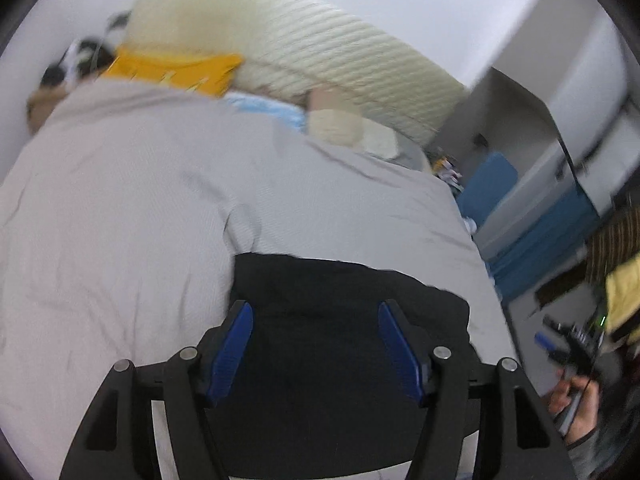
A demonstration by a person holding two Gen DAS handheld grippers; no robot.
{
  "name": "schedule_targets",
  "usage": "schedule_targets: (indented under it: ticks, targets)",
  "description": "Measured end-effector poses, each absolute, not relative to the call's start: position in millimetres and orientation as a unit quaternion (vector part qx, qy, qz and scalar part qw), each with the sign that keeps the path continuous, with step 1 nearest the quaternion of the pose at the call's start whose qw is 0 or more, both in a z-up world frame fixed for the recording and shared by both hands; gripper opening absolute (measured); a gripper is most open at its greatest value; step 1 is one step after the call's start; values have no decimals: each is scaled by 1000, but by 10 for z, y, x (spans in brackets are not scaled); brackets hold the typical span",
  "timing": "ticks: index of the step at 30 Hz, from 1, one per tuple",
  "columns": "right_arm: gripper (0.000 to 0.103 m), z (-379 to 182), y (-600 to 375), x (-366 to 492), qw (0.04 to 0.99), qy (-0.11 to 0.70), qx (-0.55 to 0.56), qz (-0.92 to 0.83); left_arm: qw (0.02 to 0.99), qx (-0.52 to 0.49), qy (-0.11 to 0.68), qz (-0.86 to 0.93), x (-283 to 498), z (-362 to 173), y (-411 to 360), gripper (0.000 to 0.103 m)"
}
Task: Fold large clothes
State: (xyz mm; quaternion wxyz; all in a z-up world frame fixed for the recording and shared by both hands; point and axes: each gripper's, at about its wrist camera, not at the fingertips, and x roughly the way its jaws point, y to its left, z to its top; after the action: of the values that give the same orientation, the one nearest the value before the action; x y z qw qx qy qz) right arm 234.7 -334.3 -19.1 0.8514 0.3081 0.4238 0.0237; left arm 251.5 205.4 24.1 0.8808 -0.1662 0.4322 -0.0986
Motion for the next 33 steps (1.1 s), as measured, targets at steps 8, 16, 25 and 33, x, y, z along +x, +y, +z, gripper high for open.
schedule_targets:
  ticks: [8,16,25,33]
  targets:
    - [80,-567,-2302,2276,896,400,180,66,893,-83,423,-128,2631,-380,963,65]
    - [83,-1274,-1732,2429,910,397,92,77,904,3,416,-102,2921,-1182,474,65]
    - [89,-1391,-1616,2780,917,387,75,63,907,14,412,-85,3285,-1334,427,66]
    - [97,-1545,-1514,3126,916,392,57,62,908,12,413,-71,3567,-1536,441,67]
